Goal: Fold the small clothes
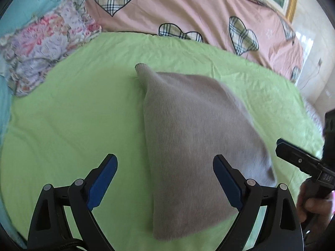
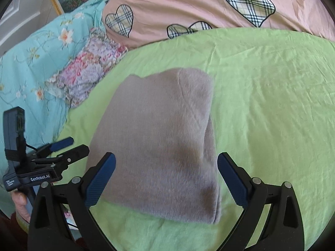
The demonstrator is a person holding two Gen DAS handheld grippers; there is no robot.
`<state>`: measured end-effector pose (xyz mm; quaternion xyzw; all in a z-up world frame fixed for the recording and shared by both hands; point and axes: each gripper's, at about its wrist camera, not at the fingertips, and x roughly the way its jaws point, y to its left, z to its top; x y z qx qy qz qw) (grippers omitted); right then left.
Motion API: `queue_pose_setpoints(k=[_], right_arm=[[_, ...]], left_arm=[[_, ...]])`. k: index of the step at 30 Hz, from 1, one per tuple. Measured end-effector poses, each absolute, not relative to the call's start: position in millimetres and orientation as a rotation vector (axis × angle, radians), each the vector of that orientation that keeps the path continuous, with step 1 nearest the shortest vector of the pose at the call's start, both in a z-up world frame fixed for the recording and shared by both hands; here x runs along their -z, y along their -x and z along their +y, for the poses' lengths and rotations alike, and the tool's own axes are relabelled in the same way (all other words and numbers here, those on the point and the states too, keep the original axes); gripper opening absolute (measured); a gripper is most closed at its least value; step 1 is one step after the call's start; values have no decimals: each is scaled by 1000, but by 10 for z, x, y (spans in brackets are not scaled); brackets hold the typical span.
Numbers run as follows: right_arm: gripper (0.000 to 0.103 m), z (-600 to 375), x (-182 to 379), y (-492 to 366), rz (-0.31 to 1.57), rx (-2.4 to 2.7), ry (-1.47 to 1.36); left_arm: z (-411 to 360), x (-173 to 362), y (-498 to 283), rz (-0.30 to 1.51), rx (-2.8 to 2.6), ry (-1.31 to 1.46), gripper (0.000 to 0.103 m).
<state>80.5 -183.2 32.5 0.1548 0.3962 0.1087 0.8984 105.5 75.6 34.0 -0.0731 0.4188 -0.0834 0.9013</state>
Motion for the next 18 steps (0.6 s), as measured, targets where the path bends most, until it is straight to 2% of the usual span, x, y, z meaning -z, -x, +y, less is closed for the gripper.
queue_pose_setpoints(k=[4, 6, 14, 16, 18], right_arm=[[96, -1978, -356, -1074, 798, -230, -399], [86, -2030, -317, -1237, 811, -230, -429], [77, -2186, -31, -1887, 893, -220, -496], [72, -2214, 37, -2004, 908, -225, -518], [60, -2217, 103, -2096, 923, -238, -533]], left_arm=[[912, -333, -1473, 890, 215, 234, 93], [963, -282, -1657, 918, 237, 280, 93], [1111, 62, -2483, 1027, 289, 414, 93], [1128, 156, -2687, 1053, 304, 441, 93], [1136, 251, -2883, 1069, 323, 461, 92]])
